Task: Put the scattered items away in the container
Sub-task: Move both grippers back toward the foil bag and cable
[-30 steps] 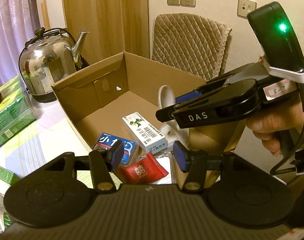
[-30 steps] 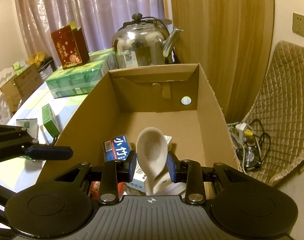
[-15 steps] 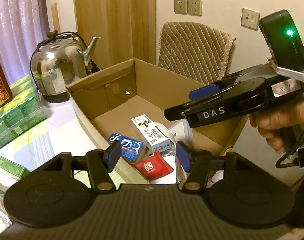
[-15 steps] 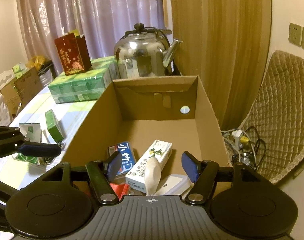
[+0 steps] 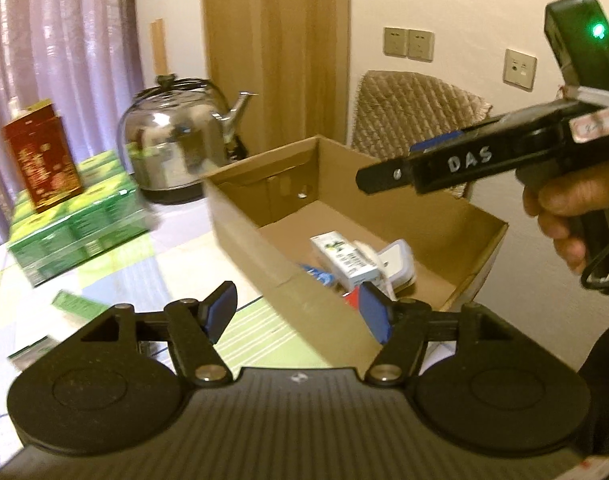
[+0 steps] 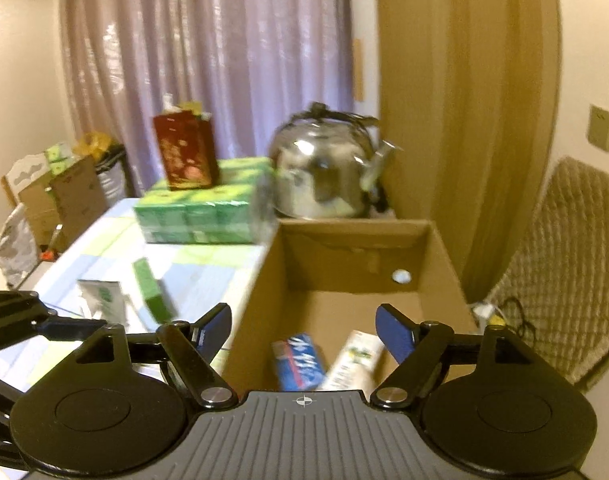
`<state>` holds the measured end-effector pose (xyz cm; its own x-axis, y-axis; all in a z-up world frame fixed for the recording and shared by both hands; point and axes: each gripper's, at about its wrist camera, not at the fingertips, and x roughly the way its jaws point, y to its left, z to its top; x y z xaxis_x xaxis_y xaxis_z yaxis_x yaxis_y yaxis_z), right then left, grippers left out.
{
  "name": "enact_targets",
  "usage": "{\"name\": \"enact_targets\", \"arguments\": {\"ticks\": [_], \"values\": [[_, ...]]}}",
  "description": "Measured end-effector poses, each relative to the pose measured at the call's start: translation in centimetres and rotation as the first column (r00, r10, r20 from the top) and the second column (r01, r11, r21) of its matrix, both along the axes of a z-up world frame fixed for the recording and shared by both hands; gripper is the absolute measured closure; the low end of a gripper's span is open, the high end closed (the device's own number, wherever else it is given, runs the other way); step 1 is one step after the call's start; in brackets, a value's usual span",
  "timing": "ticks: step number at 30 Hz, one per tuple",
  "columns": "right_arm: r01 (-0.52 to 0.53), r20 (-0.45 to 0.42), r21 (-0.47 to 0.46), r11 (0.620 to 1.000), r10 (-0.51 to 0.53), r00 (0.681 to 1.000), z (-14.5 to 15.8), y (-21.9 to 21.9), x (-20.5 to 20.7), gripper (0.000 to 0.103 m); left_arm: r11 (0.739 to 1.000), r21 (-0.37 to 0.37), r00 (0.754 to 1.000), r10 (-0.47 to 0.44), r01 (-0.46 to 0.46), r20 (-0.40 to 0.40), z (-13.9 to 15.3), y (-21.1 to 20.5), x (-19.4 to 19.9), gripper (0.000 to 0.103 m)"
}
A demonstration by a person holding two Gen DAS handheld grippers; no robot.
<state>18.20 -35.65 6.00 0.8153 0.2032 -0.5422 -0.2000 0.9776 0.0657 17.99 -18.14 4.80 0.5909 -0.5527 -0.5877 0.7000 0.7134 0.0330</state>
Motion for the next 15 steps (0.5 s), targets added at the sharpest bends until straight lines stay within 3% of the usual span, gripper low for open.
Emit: {"name": "enact_targets", "arguments": {"ticks": [8, 15], "values": [[-0.091, 0.022, 0.051, 0.995, 0.09, 0.996, 0.0, 6.3, -1.8, 0.018, 0.991, 0.007, 0.991, 0.137, -0.137, -0.01, -0.9, 7.5, -0.9, 0.025], [-0.18, 0.0, 0.081, 0.98, 0.181, 0.983, -2.5, 11.4, -3.3, 0.012, 0.957, 0.023, 0.955, 0.29, -0.289, -0.06, -3.8, 14.1, -0.8, 0.014]]}}
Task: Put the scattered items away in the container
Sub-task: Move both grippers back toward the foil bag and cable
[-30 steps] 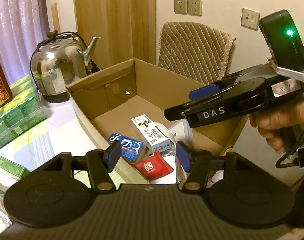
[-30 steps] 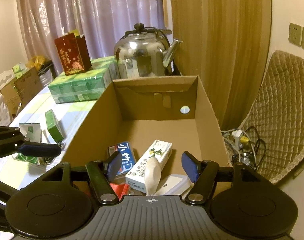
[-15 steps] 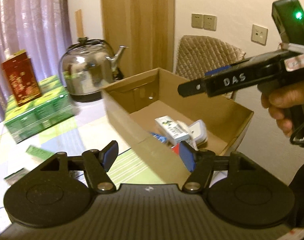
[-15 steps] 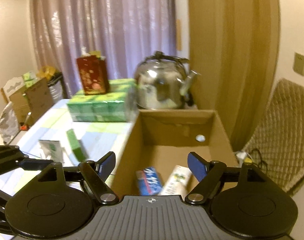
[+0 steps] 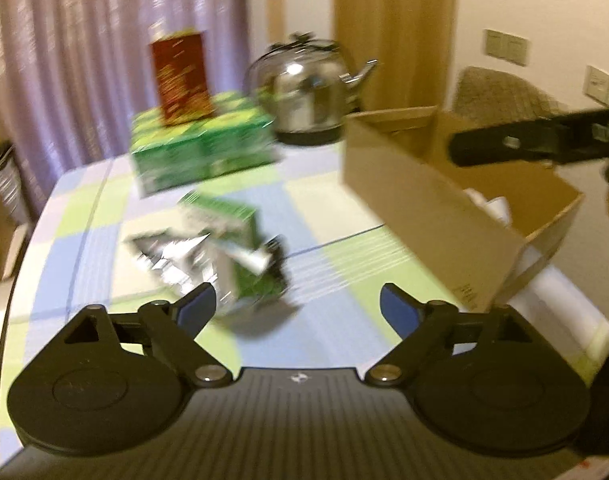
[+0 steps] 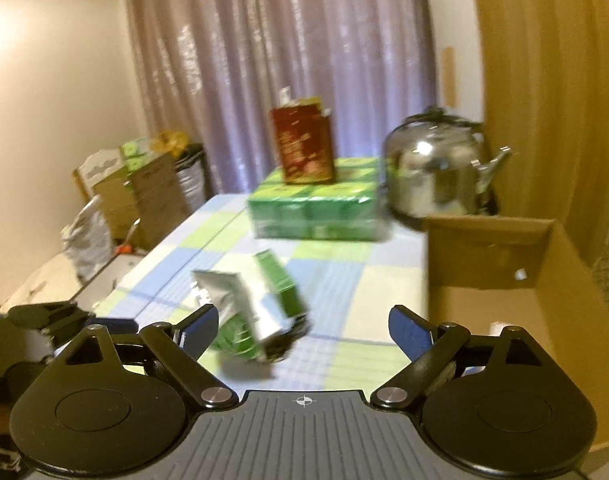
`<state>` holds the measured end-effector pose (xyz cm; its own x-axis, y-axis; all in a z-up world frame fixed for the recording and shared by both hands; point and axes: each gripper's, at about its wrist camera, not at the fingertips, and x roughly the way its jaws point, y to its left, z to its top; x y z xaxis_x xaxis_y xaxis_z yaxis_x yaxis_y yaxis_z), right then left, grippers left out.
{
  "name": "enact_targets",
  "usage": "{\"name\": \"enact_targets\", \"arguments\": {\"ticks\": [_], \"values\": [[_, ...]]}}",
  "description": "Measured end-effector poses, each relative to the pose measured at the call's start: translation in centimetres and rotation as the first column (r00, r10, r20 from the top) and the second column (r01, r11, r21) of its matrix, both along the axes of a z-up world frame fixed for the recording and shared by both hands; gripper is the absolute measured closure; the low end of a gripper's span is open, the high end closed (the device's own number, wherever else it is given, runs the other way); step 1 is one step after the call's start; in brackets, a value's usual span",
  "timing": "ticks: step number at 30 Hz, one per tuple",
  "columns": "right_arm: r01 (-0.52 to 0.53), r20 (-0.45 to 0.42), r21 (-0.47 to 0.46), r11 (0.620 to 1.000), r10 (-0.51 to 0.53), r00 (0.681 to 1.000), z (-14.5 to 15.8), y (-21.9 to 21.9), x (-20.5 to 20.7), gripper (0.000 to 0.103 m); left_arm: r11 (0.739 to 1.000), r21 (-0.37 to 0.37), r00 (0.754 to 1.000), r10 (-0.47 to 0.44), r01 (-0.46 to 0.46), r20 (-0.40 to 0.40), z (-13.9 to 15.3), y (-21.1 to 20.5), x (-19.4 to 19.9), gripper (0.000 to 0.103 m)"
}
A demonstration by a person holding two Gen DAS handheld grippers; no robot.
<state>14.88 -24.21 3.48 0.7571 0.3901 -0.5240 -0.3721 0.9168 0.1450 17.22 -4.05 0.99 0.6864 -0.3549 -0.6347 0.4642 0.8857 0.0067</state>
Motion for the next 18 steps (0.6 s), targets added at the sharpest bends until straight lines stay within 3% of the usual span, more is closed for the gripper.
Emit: {"name": "enact_targets", "arguments": {"ticks": [10, 18], "values": [[-0.057, -0.086, -0.02, 0.998, 0.055, 0.995, -4.3, 3.9, 1.9, 0.012, 0.987, 0.01, 0.985, 0.159, -0.159, -0.068, -4.0, 6.0, 1.9, 0.011], [-0.138, -0.135, -0.095, 0.986, 0.125, 0.983, -8.1, 6.6, 4.9, 0.012, 0.973, 0.0, 0.969, 0.229, -0.23, -0.09, -4.9, 8.5, 4.6, 0.011]]}}
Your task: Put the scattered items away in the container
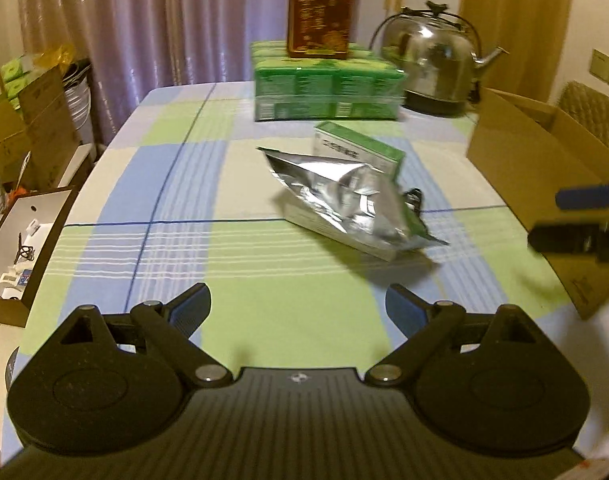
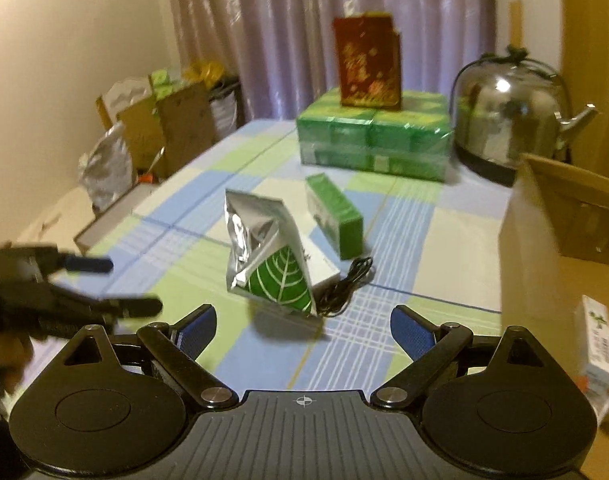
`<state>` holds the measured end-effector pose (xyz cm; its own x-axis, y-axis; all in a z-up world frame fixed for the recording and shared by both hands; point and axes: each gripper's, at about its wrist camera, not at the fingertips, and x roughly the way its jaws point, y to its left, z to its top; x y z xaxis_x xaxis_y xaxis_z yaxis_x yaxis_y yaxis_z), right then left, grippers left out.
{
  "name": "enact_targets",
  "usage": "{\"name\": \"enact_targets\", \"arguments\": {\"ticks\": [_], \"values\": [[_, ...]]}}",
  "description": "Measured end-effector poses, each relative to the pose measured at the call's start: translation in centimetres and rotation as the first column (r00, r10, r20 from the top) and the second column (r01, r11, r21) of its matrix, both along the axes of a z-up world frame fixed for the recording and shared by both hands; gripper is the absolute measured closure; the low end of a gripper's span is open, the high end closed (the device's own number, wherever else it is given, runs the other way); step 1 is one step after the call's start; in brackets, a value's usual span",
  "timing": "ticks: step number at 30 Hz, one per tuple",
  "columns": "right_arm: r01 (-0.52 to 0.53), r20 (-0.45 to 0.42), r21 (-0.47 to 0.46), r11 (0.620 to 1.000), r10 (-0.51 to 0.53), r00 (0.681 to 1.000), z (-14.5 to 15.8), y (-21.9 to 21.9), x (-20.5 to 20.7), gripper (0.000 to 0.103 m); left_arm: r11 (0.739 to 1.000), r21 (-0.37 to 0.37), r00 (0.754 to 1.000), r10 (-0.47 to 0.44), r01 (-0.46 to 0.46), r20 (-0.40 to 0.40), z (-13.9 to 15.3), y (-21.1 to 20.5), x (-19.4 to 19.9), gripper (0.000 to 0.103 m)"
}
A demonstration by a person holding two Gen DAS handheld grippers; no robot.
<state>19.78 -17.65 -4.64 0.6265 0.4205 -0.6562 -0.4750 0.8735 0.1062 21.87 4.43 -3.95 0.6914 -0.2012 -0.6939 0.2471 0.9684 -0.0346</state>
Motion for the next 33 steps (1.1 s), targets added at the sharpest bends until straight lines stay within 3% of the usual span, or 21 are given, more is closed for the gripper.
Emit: {"name": "enact_targets", "arguments": {"ticks": [6, 17, 26, 33], "values": [[-0.069, -0.003, -0.063, 0.996, 0.069, 0.998, -3.0, 2.2, 2.5, 0.012, 1.0, -0.005, 1.0, -0.001, 0.001, 0.004, 0.3, 0.2, 2.8, 0.011], [-0.177, 0.096, -0.179, 0.968, 0.196, 0.976, -6.9, 6.1, 5.3, 0.015, 0.998, -0.052, 0.999, 0.029, -0.031, -0.032, -1.5, 1.0, 5.0, 0.011], [-0.168, 0.16, -0.248, 0.954, 0.211, 0.964, -8.2, 7.8, 4.8, 0.06, 0.994, -0.053, 0.994, 0.094, -0.097, -0.056, -2.4, 3.0, 5.8, 0.011], [-0.15, 0.165, -0.258, 0.954, 0.197, 0.966, -7.9, 8.3, 2.5, 0.067, 0.989, -0.093, 0.993, 0.108, -0.112, -0.056, -2.3, 3.6, 5.5, 0.011]]}}
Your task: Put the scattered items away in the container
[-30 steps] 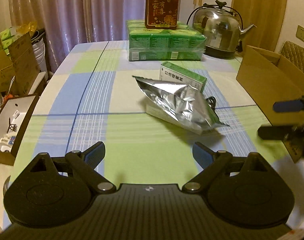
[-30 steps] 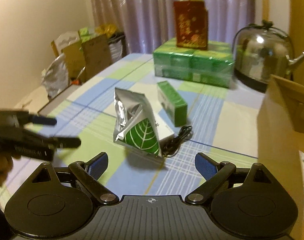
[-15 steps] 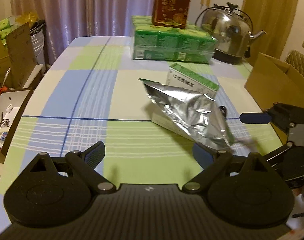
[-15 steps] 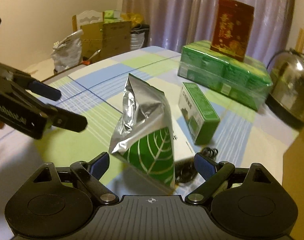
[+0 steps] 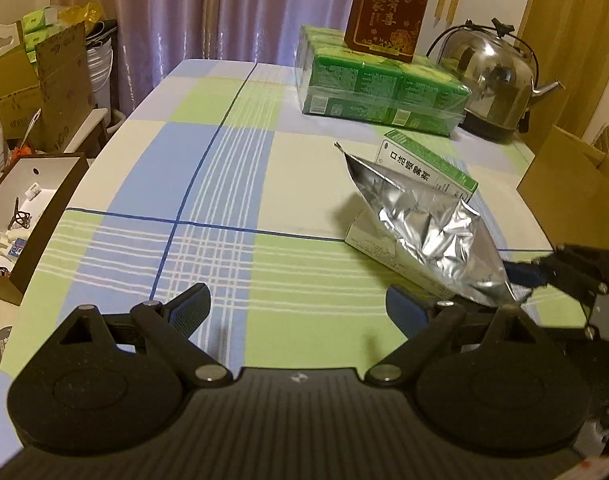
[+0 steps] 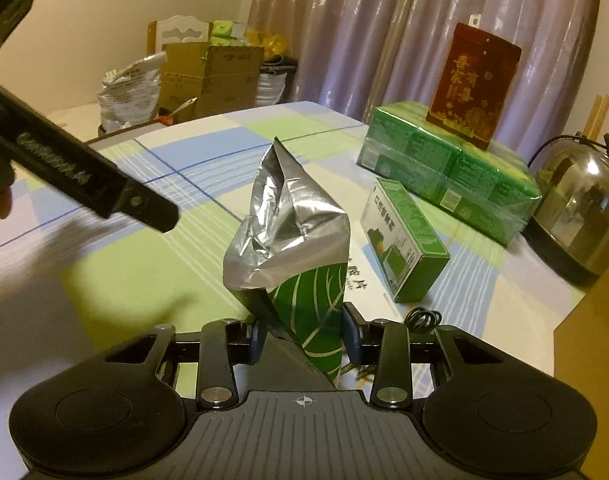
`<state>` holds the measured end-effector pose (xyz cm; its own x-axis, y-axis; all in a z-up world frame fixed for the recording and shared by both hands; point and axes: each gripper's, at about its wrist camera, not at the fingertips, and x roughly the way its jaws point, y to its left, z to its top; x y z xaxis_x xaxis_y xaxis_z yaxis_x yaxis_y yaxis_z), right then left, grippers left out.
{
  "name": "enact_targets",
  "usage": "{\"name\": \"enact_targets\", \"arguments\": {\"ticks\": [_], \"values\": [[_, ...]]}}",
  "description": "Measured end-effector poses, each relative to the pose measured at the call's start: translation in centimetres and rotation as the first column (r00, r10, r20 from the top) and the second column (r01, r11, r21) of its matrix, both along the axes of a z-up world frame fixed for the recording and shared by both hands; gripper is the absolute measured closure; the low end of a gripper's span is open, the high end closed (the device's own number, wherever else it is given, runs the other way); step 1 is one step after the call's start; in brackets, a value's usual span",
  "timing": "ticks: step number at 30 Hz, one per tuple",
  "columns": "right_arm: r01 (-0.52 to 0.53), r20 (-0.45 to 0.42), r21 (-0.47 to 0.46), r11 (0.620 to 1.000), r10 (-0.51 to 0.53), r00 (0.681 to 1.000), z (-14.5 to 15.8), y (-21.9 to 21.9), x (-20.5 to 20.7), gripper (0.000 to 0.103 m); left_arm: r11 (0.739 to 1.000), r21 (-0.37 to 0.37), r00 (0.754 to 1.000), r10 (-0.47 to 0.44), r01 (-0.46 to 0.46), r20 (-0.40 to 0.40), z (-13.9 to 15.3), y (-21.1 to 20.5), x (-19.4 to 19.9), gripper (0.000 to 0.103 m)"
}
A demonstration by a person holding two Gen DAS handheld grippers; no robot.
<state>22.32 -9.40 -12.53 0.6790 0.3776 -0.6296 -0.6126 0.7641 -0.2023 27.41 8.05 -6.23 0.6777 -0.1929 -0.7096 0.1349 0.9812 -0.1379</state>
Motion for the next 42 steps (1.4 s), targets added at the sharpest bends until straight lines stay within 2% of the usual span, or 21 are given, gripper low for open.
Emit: {"name": "enact_targets", "arguments": {"ticks": [8, 11, 13, 18, 19, 21, 25, 33, 38, 42], "values": [[-0.073, -0.082, 0.012, 0.997, 0.073, 0.994, -0.7, 2.0, -4.3, 0.067, 0.996, -0.052, 0.998, 0.07, -0.069, 0.01, 0.6, 1.8, -1.1, 0.011], [-0.101, -0.103, 0.02, 0.995, 0.102, 0.989, -0.7, 2.0, -5.2, 0.055, 0.993, -0.083, 0.996, 0.085, -0.084, 0.004, 0.9, 1.9, -1.5, 0.011], [-0.095, -0.126, 0.036, 0.995, 0.099, 0.987, -0.6, 1.6, -5.4, 0.041, 0.992, -0.105, 0.998, 0.07, -0.071, -0.007, 0.9, 1.5, -1.8, 0.011], [-0.079, -0.143, 0.014, 0.997, 0.08, 0.987, -0.5, -0.5, -6.6, 0.038, 0.994, -0.111, 0.998, -0.003, -0.003, -0.06, 0.2, -1.2, -2.1, 0.011], [-0.074, -0.145, 0.006, 0.997, 0.074, 0.987, -0.6, -1.1, -6.8, 0.035, 0.994, -0.109, 0.997, -0.013, 0.004, -0.076, 0.0, -1.7, -2.0, 0.011], [-0.053, -0.15, 0.0, 0.999, 0.053, 0.987, -0.7, -2.2, -6.8, 0.027, 0.995, -0.104, 0.994, -0.015, 0.003, -0.112, -0.6, -2.6, -1.7, 0.011], [0.004, -0.176, 0.011, 1.0, -0.002, 0.984, -0.8, -4.3, -6.2, 0.026, 0.99, -0.144, 0.987, -0.026, 0.003, -0.157, -1.4, -3.4, -0.7, 0.011], [0.069, -0.204, 0.076, 0.995, -0.052, 0.978, -0.2, -6.0, -4.9, 0.026, 0.994, -0.098, 0.969, -0.063, 0.041, -0.238, -2.3, -3.9, 1.5, 0.025], [0.137, -0.228, 0.123, 0.983, -0.107, 0.968, 0.6, -6.8, -2.7, 0.026, 0.987, -0.036, 0.959, -0.159, 0.155, -0.234, -1.8, -4.6, 2.4, 0.032], [0.229, -0.233, 0.163, 0.96, -0.188, 0.954, 1.3, -7.7, 0.3, 0.026, 0.982, 0.009, 0.958, -0.183, 0.19, -0.223, -1.5, -4.8, 3.0, 0.036]]}}
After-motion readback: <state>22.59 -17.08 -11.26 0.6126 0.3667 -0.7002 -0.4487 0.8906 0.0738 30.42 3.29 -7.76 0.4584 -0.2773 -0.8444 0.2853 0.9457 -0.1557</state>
